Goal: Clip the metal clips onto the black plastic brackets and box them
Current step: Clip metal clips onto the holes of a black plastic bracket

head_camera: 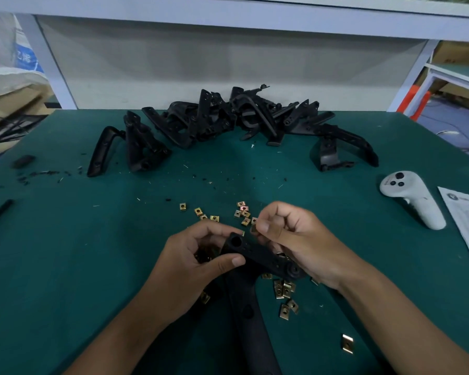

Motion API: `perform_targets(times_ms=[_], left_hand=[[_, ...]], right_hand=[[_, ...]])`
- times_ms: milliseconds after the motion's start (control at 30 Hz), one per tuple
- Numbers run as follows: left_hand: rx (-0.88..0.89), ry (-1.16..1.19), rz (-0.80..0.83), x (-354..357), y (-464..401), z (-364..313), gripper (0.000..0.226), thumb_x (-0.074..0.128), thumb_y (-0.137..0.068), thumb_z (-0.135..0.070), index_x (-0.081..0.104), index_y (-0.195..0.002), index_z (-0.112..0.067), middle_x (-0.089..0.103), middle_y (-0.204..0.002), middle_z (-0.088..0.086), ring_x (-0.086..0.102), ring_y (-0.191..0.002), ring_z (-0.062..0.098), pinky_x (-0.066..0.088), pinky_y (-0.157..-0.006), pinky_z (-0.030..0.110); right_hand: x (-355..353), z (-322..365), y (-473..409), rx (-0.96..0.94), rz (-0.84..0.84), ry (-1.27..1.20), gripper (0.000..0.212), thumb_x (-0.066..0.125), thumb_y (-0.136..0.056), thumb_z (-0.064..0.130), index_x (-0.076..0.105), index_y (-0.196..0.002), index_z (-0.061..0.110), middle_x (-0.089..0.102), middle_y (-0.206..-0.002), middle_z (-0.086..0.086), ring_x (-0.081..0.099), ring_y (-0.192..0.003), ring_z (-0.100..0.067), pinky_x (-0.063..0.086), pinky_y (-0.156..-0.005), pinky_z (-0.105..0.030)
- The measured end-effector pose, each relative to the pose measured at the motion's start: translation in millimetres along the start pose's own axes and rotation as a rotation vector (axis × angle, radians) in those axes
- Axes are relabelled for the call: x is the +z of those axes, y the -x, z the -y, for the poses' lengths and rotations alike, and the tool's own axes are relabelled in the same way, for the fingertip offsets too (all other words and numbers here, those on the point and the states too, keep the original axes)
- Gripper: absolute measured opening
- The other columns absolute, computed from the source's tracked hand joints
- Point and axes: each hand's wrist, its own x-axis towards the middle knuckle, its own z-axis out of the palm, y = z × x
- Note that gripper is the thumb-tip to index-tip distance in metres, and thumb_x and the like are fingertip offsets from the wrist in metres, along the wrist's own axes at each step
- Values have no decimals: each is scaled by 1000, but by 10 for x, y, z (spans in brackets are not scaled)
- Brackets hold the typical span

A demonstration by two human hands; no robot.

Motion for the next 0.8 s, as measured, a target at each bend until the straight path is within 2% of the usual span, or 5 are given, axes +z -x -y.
perform_targets(times_ms=[100, 233, 400, 600, 800], left_hand=[[-9, 7, -5, 8, 0, -10, 28, 85, -72, -23, 76, -96, -35, 77, -86, -3, 71, -80, 4, 53, -73, 13], [2, -11, 1, 1, 5, -40, 28, 84, -72, -31, 75, -97, -37, 78, -88, -5, 72, -83, 4, 53, -75, 13], [1, -9, 10, 13, 9, -61, 26, 81, -72, -37, 75, -97, -38, 77, -87, -6, 72, -83, 4, 53, -75, 13], [-32, -34, 27, -2, 22, -28, 28, 82, -71, -40, 74, -97, -34, 77, -88, -1, 73, -85, 12, 56, -78, 19], [-26, -33, 24, 3, 9, -24, 28, 82, -71, -40, 74, -97, -33, 78, -89, -3, 73, -86, 10, 55, -78, 17]], right_hand=[[-5, 4, 6, 3, 2, 15, 15, 69, -90, 27, 64, -98, 16, 66, -67, 13, 56, -60, 1, 44, -58, -13], [29, 20, 8, 3, -11, 41, 5, 72, -87, 29, 74, -88, 24, 68, -66, 11, 61, -60, -1, 48, -57, -13], [59, 31, 19, 17, -32, 34, 7, 73, -85, 32, 78, -88, 28, 73, -72, 7, 66, -64, -4, 50, -59, -14], [69, 45, 30, 27, -62, 62, 15, 76, -82, 31, 78, -88, 17, 75, -74, 0, 67, -65, -8, 52, -59, -17], [78, 73, 40, 56, -52, 93, 22, 75, -83, 30, 76, -90, 9, 76, -77, -2, 66, -66, -9, 51, -59, -17]])
